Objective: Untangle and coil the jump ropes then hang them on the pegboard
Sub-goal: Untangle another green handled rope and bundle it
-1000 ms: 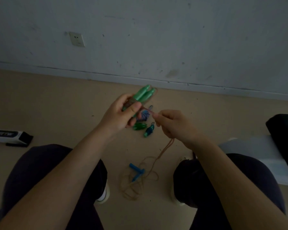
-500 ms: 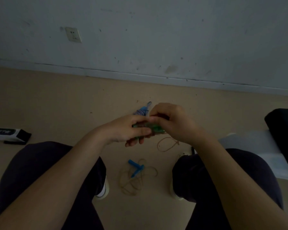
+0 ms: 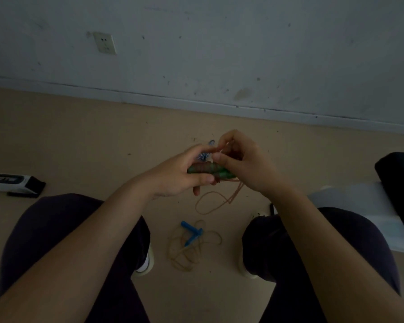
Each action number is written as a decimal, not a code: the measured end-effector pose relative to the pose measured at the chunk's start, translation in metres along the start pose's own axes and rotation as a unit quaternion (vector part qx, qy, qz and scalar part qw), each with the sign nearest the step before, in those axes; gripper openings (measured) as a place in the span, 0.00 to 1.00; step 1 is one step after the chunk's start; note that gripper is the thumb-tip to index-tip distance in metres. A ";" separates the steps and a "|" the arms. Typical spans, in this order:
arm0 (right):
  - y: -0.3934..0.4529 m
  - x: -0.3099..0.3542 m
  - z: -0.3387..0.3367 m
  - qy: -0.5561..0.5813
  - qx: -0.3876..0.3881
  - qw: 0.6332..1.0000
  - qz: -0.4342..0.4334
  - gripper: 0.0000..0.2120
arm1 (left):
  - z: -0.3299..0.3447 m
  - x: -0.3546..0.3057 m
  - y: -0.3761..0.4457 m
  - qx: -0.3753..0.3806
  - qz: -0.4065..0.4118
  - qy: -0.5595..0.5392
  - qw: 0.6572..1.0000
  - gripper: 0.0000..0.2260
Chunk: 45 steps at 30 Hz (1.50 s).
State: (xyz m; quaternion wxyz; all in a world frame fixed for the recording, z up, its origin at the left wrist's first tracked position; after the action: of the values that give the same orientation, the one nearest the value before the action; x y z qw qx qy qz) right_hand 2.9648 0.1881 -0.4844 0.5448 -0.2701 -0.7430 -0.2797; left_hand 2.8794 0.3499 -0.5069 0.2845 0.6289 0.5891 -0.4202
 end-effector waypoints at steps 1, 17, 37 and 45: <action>0.000 0.000 0.000 0.003 0.001 1.000 -0.003 0.07 | 0.000 -0.001 -0.001 -0.002 0.011 -0.007 1.000 0.27; 0.000 -0.013 0.010 0.245 -0.013 0.964 0.105 0.12 | -0.004 -0.006 0.004 -0.163 -0.031 -0.117 0.979 0.09; -0.003 -0.018 0.026 0.384 -0.013 0.908 0.168 0.07 | 0.002 -0.003 0.006 -0.178 -0.030 -0.130 0.975 0.06; -0.003 -0.017 0.027 0.370 -0.006 0.916 0.157 0.17 | 0.006 -0.001 0.008 -0.180 -0.055 -0.195 0.963 0.14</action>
State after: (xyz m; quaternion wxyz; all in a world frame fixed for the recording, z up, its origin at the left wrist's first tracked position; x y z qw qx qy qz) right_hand 2.9487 0.2036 -0.5080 0.8159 -0.2637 -0.4352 -0.2747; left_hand 2.8859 0.3434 -0.5096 0.4790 0.4397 0.6218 -0.4366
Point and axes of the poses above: each hand's wrist, its own y-axis towards the middle knuckle, its own z-axis out of the palm, x = y × z, the point moved 2 cm from there along y, towards the middle knuckle, and after that the axes turned 14 degrees about y, right-handed, at the moved point
